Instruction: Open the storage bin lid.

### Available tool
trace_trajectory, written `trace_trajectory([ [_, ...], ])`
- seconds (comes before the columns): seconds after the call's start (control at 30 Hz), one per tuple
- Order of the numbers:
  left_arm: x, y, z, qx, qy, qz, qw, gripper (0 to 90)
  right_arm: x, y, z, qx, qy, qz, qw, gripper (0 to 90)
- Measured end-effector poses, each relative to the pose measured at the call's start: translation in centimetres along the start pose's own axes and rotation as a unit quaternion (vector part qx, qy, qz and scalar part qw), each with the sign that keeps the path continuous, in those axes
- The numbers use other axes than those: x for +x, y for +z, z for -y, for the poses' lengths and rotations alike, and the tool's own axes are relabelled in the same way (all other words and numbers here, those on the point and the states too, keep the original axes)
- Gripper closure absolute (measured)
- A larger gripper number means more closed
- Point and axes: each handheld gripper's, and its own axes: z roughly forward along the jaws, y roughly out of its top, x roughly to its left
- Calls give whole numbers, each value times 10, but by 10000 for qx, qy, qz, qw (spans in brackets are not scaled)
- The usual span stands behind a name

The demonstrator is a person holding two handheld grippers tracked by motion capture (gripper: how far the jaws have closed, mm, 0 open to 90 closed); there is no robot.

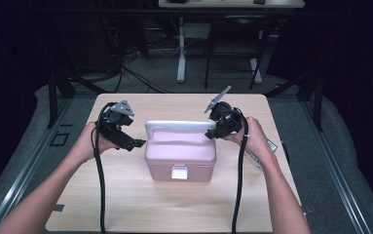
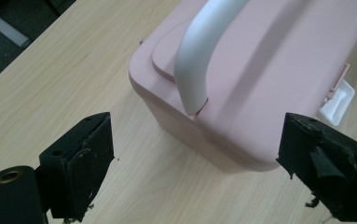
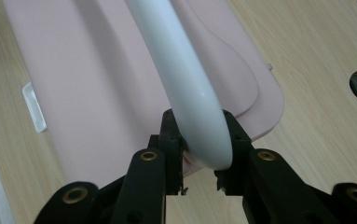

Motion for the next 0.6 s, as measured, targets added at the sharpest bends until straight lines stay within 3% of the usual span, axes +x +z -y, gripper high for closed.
trace_trajectory([
  [0.4, -9, 5, 14, -88, 1, 53, 9999, 91, -10, -3, -2, -100, 220, -246, 9994, 749],
  [0.6, -12, 3, 21, -146, -97, 36, 9998, 91, -14, -6, -5, -127, 333, -292, 9989, 748],
])
